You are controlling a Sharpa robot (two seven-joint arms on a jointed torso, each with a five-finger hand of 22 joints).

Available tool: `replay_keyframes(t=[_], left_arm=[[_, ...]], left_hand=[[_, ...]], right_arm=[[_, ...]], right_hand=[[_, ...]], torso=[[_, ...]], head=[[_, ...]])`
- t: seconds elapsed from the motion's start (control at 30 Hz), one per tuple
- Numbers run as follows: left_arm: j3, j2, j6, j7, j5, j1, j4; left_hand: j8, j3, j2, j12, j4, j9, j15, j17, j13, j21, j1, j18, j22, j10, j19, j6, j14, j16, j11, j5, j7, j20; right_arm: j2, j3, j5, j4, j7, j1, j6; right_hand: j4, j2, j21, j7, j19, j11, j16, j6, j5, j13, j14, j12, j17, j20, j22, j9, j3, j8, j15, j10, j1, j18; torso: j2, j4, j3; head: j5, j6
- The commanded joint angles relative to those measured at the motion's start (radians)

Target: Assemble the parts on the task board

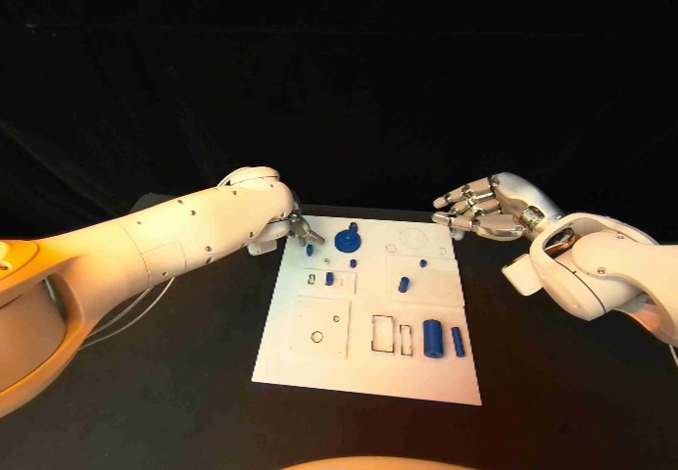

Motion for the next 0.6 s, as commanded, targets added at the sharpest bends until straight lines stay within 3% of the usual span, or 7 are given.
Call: replay_keyframes(t=[0.03,0.6], left_arm=[[0.0,0.004,0.032,0.008,-0.003,0.0,-0.005],[-0.003,0.009,0.063,0.006,-0.005,-0.001,-0.01]], left_hand=[[-0.006,-0.007,0.002,-0.004,0.001,-0.002,0.007,0.194,-0.001,-0.004,0.012,0.003,-0.001,-0.006,-0.004,-0.004,0.082,-0.002,0.001,0.001,0.005,0.001],[-0.016,-0.024,0.02,0.003,-0.002,-0.01,0.008,0.203,0.0,-0.002,0.075,0.002,0.006,-0.009,-0.002,0.005,0.084,0.003,0.001,0.002,0.005,0.004]], right_arm=[[0.0,0.0,-0.004,0.002,0.01,-0.001,0.01],[0.001,0.0,-0.005,0.002,0.01,-0.001,0.012]], right_hand=[[0.006,-0.002,-0.005,0.003,-0.002,0.005,-0.005,-0.002,0.004,-0.002,-0.006,0.002,-0.001,0.007,-0.002,-0.001,0.0,0.005,0.003,-0.003,-0.009,0.004],[0.006,-0.001,-0.006,0.003,-0.002,0.005,-0.005,-0.002,0.005,-0.002,-0.005,0.003,-0.001,0.007,-0.002,-0.001,0.0,0.005,0.002,-0.003,-0.009,0.004]], torso=[[0.0,0.0001,0.0004],[0.0,0.0011,0.0009]], head=[[0.002,0.001],[0.002,-0.001]])
